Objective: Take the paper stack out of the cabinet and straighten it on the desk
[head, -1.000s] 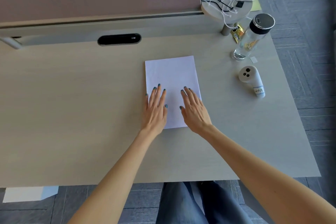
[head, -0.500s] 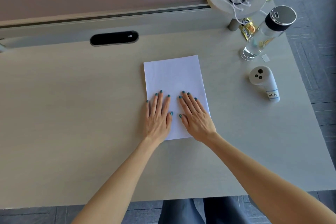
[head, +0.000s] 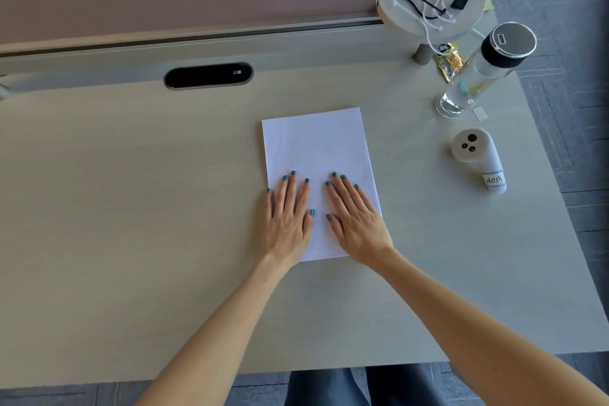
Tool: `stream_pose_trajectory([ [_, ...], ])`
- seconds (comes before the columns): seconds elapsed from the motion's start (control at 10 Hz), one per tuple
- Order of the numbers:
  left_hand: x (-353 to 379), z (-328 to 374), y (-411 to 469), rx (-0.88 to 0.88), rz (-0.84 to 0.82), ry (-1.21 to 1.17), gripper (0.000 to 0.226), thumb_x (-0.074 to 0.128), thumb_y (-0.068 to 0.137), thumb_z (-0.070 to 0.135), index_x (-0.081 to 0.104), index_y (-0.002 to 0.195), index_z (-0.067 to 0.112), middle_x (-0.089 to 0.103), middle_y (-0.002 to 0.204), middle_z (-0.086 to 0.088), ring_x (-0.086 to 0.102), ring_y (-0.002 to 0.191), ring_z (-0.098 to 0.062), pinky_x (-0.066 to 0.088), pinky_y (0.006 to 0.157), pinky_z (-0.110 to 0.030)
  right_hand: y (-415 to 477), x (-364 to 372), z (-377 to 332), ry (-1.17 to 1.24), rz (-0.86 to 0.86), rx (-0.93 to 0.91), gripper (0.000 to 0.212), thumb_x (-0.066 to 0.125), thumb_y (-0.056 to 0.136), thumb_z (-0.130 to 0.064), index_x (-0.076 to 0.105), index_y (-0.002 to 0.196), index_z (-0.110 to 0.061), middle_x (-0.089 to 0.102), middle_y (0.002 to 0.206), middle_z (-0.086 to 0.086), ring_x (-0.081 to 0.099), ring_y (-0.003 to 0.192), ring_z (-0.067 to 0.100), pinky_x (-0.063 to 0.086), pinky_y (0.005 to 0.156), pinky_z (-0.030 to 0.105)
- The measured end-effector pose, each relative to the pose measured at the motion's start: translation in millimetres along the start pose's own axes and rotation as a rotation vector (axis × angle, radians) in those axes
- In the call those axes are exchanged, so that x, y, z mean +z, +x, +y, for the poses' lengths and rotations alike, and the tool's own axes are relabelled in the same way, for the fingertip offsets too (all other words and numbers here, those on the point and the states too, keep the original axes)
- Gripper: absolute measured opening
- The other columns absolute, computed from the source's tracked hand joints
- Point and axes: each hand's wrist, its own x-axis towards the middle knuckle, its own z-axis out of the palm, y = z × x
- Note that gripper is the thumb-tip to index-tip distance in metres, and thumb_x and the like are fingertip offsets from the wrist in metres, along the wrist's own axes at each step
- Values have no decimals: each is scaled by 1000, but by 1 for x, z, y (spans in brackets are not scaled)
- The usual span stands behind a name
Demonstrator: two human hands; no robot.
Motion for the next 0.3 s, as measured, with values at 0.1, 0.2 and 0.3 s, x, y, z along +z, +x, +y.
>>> stream_pose_trajectory([
  [0.1, -17, -3, 2, 7, -93, -34, 55, 29, 99, 37, 38, 149, 18, 34, 159, -10, 37, 144, -27, 35, 111, -48, 4, -16, -7, 7, -56, 41, 54, 36, 96, -29, 32, 146, -9, 28, 157, 9, 26, 146, 22, 25, 119, 39],
  [0.2, -45, -6, 10, 49, -63, -173, 51, 30, 96, 32, 56, 136, 15, 50, 148, -10, 54, 130, -29, 41, 105, -46, 15, -43, -17, 89, 5, 25, 49, 38, 95, -26, 42, 139, -5, 41, 151, 11, 43, 136, 27, 41, 109, 41],
  [0.3, -95, -15, 24, 19, -24, -401, 42, 34, 98, 23, 58, 132, 13, 53, 144, -3, 53, 129, -22, 39, 103, -34, 27, -92, -29, 338, 62, 76, 37, 42, 95, -13, 47, 132, -11, 51, 138, 3, 56, 118, 22, 54, 81, 40],
])
